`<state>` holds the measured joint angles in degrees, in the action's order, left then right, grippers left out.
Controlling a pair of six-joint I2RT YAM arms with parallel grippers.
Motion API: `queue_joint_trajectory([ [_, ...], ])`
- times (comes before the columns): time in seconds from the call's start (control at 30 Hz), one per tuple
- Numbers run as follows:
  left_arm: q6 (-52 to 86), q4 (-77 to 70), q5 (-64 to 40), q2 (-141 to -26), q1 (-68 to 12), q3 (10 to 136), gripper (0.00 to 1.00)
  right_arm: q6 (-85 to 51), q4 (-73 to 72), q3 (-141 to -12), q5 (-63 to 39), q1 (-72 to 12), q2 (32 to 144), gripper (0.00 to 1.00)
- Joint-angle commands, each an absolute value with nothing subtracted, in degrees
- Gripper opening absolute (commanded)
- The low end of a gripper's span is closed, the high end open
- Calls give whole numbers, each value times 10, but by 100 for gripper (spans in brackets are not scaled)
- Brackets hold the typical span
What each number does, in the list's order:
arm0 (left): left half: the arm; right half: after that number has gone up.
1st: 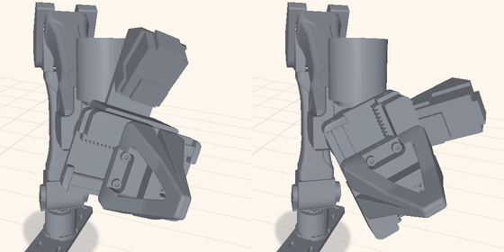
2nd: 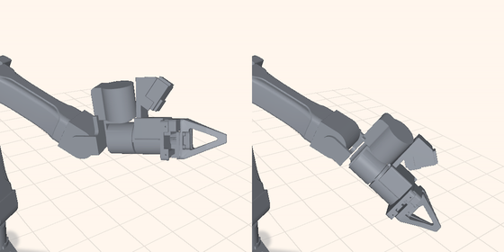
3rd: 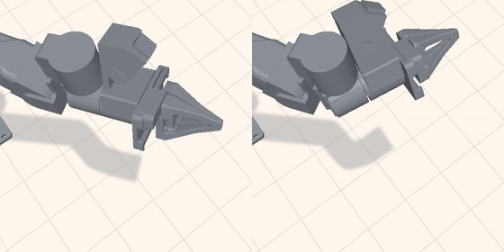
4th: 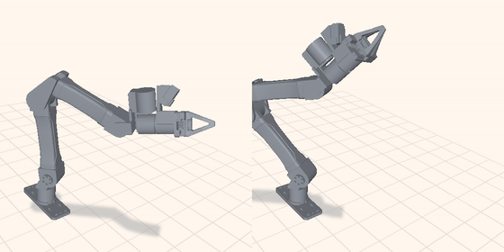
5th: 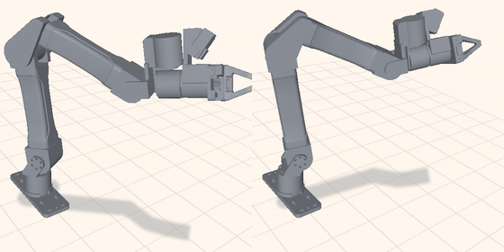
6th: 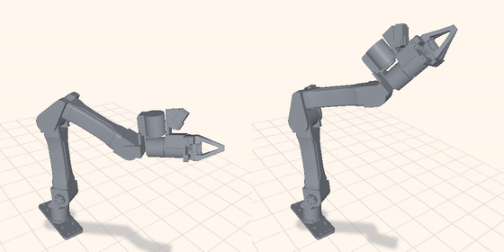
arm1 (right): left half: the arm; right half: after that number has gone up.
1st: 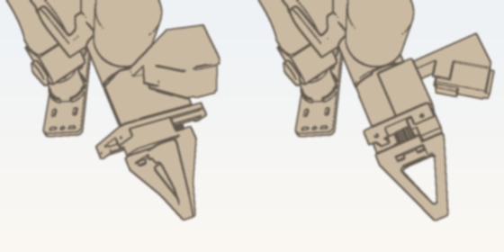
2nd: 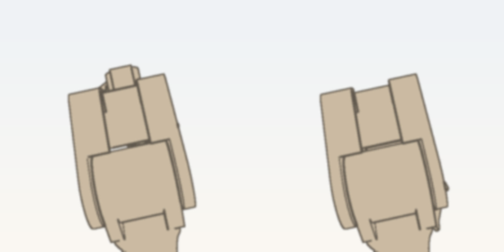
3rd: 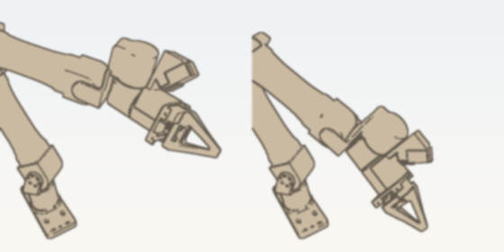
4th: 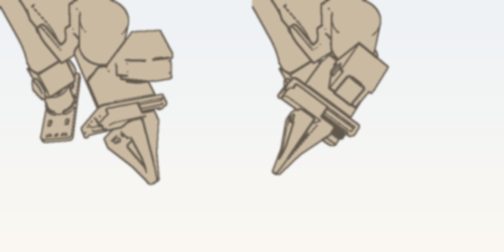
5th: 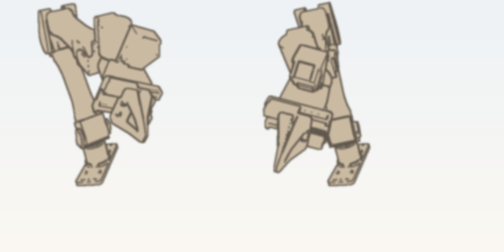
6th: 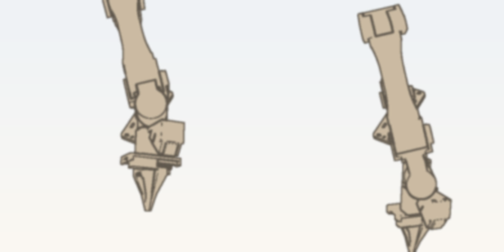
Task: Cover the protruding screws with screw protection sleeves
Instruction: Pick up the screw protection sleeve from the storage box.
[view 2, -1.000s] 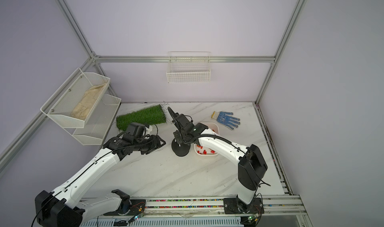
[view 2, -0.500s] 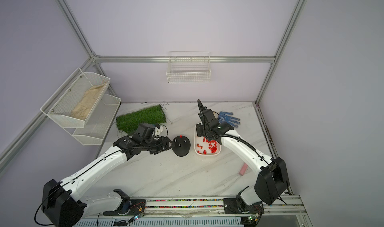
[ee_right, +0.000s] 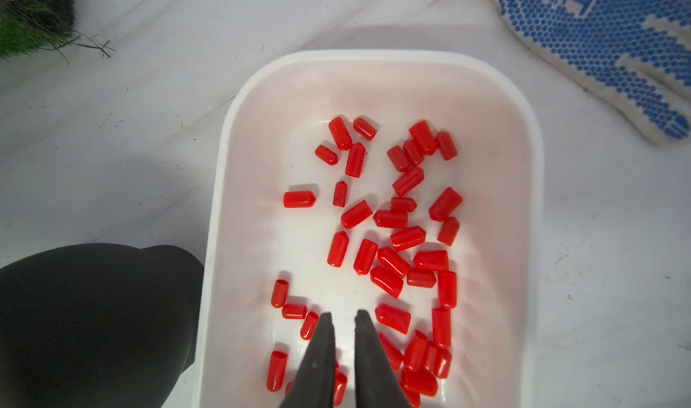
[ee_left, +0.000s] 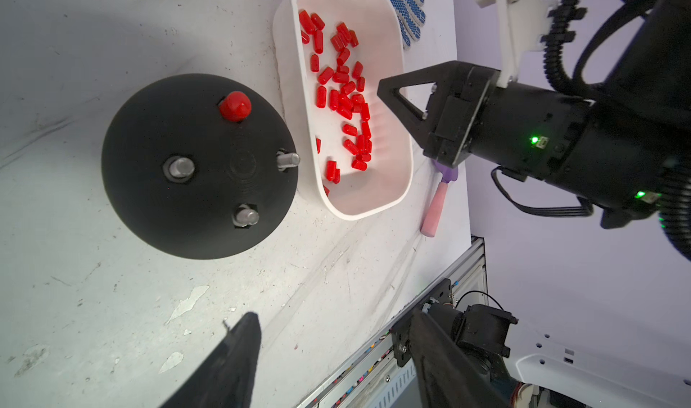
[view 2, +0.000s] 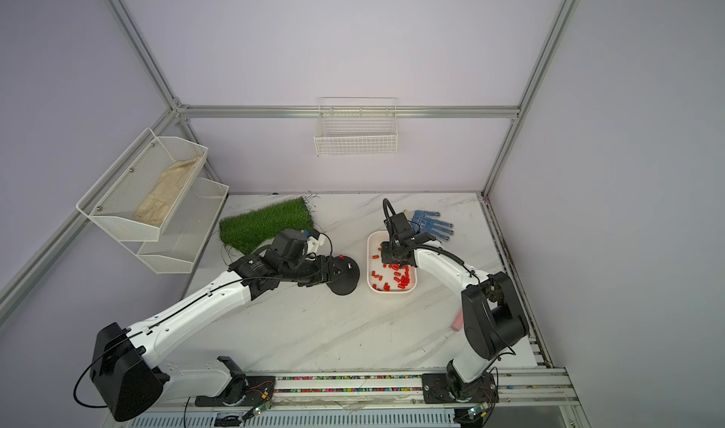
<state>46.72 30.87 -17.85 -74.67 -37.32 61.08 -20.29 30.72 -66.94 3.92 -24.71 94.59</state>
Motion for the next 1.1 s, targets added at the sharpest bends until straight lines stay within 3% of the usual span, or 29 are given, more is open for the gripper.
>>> queue_joint_trajectory([
  [0.0,459,289,-173,-744,-375,630,65,-214,272,-668,30,-243,963,17],
  [0.53,461,287,-175,-748,-375,629,65,-217,270,-693,20,-231,1035,23],
  [1.07,460,288,-173,-744,-375,626,65,-221,270,-689,24,-228,1059,21],
])
